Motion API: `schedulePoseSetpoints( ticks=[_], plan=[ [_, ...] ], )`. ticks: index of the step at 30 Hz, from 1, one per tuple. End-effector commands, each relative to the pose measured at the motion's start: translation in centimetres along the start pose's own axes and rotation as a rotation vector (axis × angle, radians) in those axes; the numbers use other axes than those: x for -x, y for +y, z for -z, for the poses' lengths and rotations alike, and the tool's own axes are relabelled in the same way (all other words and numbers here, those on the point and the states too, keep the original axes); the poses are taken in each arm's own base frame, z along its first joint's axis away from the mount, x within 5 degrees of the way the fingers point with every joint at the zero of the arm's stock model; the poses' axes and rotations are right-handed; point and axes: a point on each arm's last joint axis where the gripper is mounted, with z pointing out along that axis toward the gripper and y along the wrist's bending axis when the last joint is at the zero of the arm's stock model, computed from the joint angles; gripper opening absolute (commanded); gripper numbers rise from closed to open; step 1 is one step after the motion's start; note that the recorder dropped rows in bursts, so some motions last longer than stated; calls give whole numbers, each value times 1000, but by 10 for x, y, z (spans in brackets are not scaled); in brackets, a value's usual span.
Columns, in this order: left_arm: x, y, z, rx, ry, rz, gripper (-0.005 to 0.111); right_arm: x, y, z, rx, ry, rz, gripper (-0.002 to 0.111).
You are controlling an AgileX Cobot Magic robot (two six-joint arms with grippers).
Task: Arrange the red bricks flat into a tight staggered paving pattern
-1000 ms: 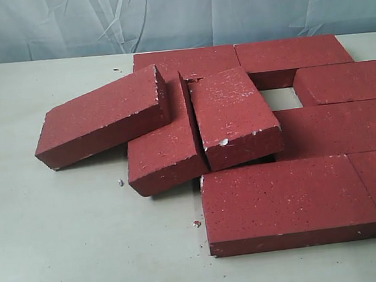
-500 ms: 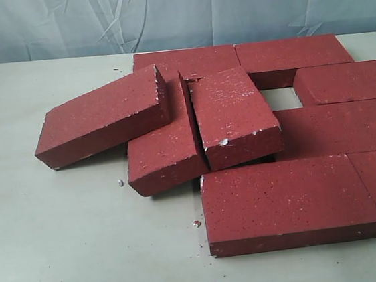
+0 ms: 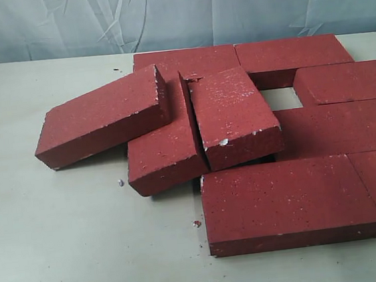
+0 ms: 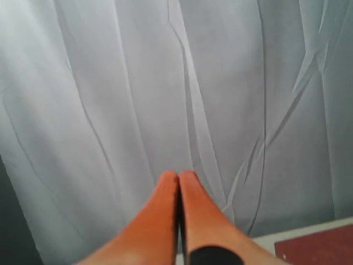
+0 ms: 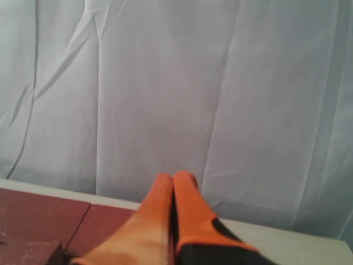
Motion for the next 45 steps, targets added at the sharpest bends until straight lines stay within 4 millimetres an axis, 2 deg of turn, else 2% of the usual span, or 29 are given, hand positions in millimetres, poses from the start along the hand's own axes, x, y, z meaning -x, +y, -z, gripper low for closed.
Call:
schedulePoseSetpoints(
  ticks=[1,9,15,20,27,35,36,40,45],
  plan=[
    [-20,1,-34,-24,191,-38,0,-11,-5,-23,-11,110,2,-1],
    [-53,5,-71,-17,481,-38,0,-30,-15,-50,-77,375,5,-1],
    [-70,5,-83,-15,696,-45,0,-35,-1,-67,-51,506,38,-1],
    [-79,-11,-87,-76,869,-95,0,-39,11,-90,-12,597,105,-1],
    [-82,-36,-90,-191,874,-153,0,-64,19,-126,74,822,103,-1],
    [-87,-41,-95,-205,851,-153,0,-91,35,-160,194,813,42,-1],
    [-89,-41,-96,-206,855,-153,0,-97,41,-165,200,805,51,-1],
    [-90,-42,-97,-207,852,-152,0,-101,65,-177,255,788,96,-1],
    [-90,-42,-97,-207,848,-152,0,-114,80,-188,286,808,110,-1]
  ],
)
